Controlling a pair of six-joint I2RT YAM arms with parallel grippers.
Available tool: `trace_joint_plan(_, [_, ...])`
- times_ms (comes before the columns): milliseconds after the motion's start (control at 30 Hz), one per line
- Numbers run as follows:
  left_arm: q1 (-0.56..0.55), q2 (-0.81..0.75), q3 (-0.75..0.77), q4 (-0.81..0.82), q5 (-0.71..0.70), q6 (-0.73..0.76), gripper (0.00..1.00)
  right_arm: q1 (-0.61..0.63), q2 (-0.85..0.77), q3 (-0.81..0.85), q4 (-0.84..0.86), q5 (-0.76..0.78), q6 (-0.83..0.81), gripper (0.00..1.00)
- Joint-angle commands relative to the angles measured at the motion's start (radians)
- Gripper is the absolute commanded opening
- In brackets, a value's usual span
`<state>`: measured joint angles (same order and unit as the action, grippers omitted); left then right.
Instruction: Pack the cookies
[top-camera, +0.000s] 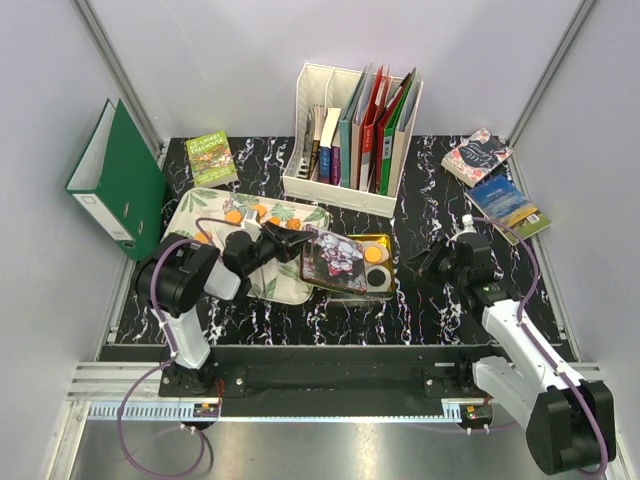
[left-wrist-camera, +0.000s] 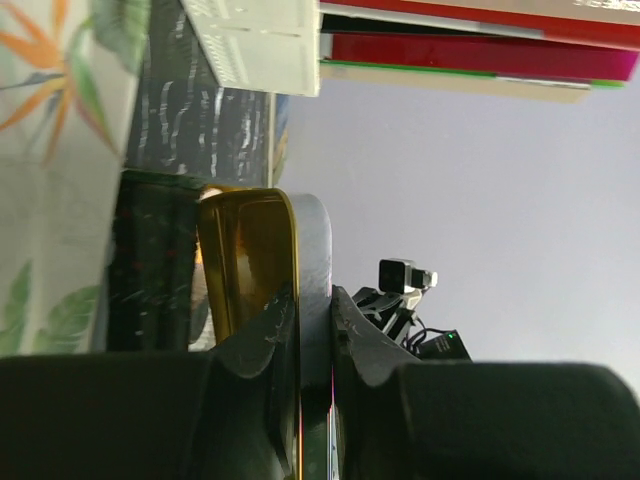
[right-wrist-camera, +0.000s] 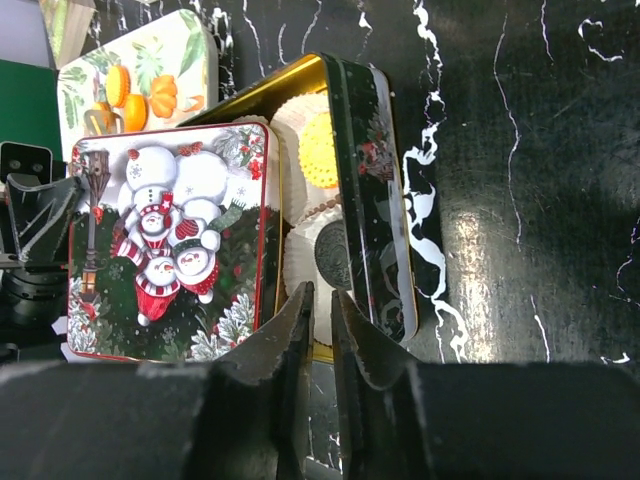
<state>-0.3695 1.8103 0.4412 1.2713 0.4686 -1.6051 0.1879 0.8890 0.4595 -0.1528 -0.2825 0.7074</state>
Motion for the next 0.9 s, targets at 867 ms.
trace_joint_plan(867, [-0.017,0.032,0.126,0.396,0.065,0.086,0.00,0.002,0.247,0.027,0.203,-0.018,-0.032,0.28])
